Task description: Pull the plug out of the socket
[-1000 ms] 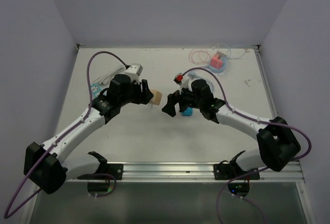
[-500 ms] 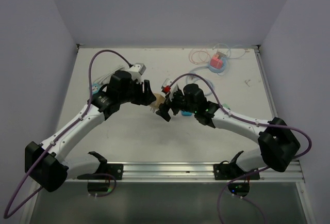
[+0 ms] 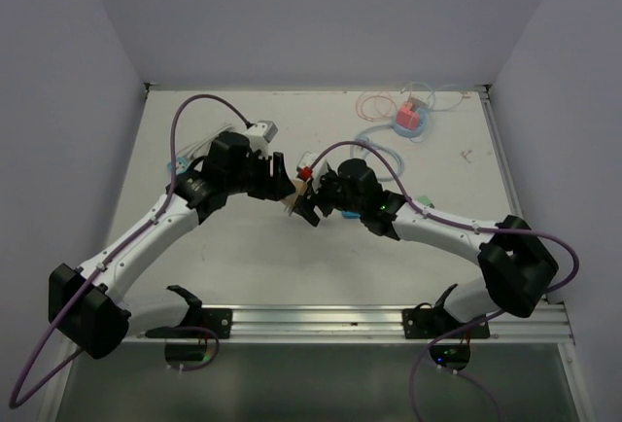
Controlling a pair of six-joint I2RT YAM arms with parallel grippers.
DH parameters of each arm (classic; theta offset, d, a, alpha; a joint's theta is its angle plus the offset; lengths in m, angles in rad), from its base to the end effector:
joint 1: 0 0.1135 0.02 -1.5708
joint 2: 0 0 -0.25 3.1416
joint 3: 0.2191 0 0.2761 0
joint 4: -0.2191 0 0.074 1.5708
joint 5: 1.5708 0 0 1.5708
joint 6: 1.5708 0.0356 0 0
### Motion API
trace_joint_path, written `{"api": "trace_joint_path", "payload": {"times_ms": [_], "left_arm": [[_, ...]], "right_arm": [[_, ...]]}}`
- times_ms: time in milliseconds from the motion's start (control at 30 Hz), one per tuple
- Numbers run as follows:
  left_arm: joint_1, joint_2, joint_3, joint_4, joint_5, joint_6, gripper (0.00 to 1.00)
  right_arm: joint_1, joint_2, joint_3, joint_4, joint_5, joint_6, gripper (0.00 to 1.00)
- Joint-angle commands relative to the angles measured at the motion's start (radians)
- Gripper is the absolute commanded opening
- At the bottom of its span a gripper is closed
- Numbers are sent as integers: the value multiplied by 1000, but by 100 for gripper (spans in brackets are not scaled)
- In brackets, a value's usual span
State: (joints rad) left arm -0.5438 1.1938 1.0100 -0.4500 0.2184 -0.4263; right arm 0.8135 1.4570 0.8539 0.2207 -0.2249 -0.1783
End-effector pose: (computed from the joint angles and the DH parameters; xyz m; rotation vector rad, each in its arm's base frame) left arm 0.2455 -0.1574 0.2913 0.2619 2.2840 -0.7643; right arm 0.2336 0.2587 0.2179 -1.0813 1.6795 0.6339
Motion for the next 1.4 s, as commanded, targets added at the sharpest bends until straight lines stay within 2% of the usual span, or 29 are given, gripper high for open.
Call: {"api": "trace_joint_path", "payload": {"times_ms": [0,100,133,233,267,367,700,1100,1267,1367], "left_arm": [[-4,-13,73,24,68,-2,0],[-2,-16,75,25,82,0,0],[-2,-14,78,25,85,1,0],[-1,-19,84,28,84,4,0],[-1,-22,85,27,76,7,0],[11,-30,94,17,50,20,0],[85,-40,182,-41,30,66,0],[114,-8,415,-259,-208,153,0],[117,-22,388,-259,-267,149,0],[119,-23,300,-201,-245,126,0]], "right_arm": [[3,9,47,16,27,-43,79],[3,8,42,12,21,-46,62],[3,6,42,5,16,-46,49],[3,8,39,-17,10,-46,26],[1,8,37,-27,9,-46,13],[3,3,20,-49,9,-41,0],[3,2,5,-174,68,-36,0],[13,77,50,-253,141,-56,0],[15,7,33,-234,137,-35,0],[13,-75,25,-239,182,-10,0]]}}
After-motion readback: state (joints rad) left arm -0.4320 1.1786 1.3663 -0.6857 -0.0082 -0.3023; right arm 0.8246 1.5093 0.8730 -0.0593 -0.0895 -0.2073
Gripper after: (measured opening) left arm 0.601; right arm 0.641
